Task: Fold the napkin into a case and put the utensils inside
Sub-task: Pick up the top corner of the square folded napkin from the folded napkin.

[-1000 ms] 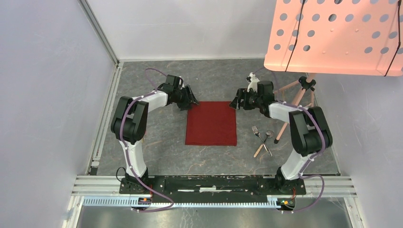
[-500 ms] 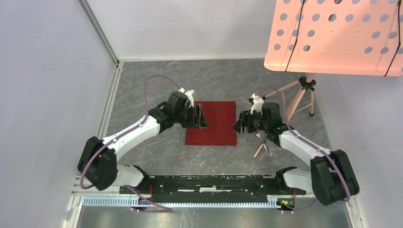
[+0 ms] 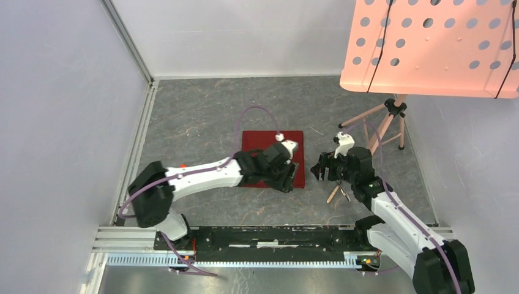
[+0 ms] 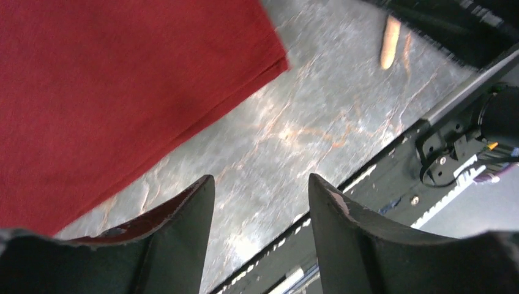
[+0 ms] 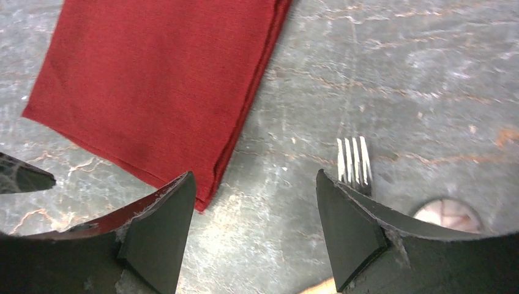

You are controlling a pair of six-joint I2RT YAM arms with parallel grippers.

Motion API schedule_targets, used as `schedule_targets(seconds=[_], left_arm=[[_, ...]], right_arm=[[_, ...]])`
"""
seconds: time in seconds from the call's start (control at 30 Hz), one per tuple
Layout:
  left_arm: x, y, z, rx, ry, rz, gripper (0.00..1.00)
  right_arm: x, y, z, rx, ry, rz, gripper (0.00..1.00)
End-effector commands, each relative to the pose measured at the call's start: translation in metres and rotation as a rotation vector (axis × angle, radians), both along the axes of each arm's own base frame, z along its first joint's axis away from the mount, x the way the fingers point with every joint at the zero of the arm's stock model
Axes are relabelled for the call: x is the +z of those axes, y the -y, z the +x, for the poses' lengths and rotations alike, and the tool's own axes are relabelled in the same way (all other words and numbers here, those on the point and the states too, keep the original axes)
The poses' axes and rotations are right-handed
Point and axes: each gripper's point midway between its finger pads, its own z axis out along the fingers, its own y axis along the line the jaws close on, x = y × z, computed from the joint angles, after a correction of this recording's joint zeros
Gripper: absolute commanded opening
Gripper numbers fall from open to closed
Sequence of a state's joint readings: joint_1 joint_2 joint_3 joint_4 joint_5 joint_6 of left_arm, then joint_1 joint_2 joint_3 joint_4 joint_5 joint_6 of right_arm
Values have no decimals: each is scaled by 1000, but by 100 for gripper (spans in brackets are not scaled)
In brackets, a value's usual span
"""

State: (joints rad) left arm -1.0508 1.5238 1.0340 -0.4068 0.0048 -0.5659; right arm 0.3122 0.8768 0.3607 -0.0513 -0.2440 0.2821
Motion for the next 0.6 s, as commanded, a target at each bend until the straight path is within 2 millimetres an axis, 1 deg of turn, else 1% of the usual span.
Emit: schedule_targets(seconds=[0.0,0.1,0.17,0.23,0.27,0.33,0.4,0.47,0.57], left_arm=[[0,27,15,-74,102,125,61],[-8,48,16,-125,83,153,53],[-19,54,17,-140,67,180,49],[-23,61,18,-154,53,186,46],[-23,65,18,-159,51,180,46],[-30,71,19,-158,44,173,51],[-35,78,21,-161,34,173,54],[-41,82,23,-150,32,183,54],[-46,86,30,-128,41,191,52]], right_arm=[[1,27,2,-113,43,-83,78],[3,37,3,-157,64,-104,78],[2,42,3,-177,70,-120,78],[-2,49,3,-198,61,-146,78],[-3,52,4,-206,57,-157,78],[-6,57,5,-222,41,-164,79],[-7,59,5,-226,36,-162,78],[-8,60,5,-231,34,-157,79],[-11,60,5,-227,31,-148,79]])
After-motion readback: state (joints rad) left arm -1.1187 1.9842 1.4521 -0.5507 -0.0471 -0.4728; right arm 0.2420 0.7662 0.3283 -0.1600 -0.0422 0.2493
